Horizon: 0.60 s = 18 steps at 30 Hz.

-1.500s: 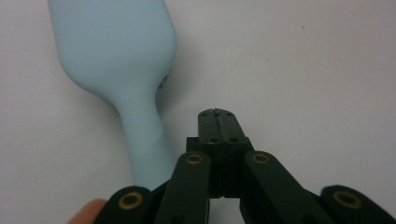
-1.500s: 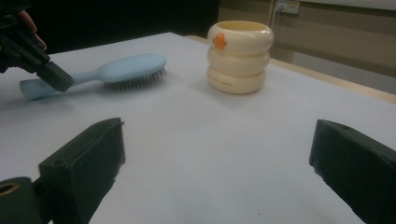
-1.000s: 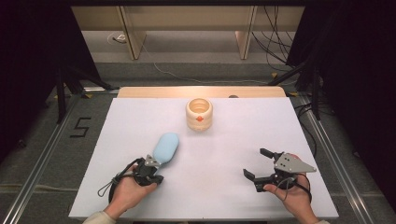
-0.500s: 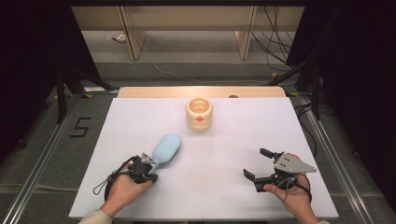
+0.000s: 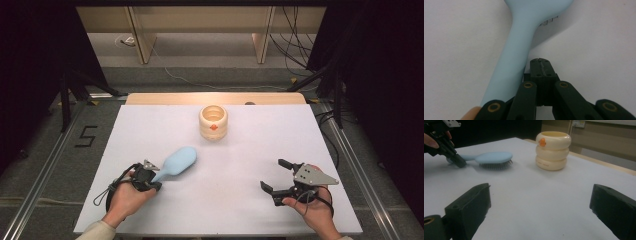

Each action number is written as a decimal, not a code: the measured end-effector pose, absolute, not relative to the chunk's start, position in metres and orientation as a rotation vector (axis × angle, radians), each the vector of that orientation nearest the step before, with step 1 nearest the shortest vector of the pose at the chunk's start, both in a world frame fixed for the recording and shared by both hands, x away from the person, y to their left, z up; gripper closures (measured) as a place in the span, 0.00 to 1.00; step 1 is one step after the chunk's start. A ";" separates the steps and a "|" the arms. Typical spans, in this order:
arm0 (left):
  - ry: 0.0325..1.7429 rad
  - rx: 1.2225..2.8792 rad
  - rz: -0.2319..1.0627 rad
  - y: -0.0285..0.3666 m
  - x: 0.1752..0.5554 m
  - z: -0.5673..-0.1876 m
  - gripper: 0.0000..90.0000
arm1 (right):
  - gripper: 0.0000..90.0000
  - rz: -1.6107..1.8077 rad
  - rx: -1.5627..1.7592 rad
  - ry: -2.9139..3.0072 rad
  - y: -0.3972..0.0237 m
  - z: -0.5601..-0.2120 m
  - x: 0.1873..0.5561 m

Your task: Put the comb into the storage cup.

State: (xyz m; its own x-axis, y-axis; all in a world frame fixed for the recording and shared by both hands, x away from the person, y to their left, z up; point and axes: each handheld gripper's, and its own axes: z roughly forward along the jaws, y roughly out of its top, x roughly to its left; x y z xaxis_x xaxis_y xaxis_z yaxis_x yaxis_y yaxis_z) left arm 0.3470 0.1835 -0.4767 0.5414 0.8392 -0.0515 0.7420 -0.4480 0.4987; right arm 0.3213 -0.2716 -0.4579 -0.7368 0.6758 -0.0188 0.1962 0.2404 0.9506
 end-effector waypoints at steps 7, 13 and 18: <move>1.230 2.339 0.264 0.183 0.344 -0.473 1.00 | 0.05 1.505 0.796 2.091 -0.272 -0.458 0.321; 1.117 2.327 0.245 0.179 0.338 -0.456 0.77 | 0.05 1.505 0.799 2.092 -0.272 -0.458 0.321; 1.002 2.304 0.405 0.179 0.343 -0.444 0.25 | 0.05 1.499 0.801 2.090 -0.272 -0.458 0.322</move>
State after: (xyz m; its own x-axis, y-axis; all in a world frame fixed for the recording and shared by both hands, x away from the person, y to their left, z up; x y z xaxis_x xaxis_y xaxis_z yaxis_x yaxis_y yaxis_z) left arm 0.3431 0.1794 -0.4443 0.6704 0.7408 0.0420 0.5621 -0.5440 0.6230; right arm 0.3215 -0.2718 -0.4582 -0.7331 0.6798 -0.0214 0.1978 0.2433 0.9496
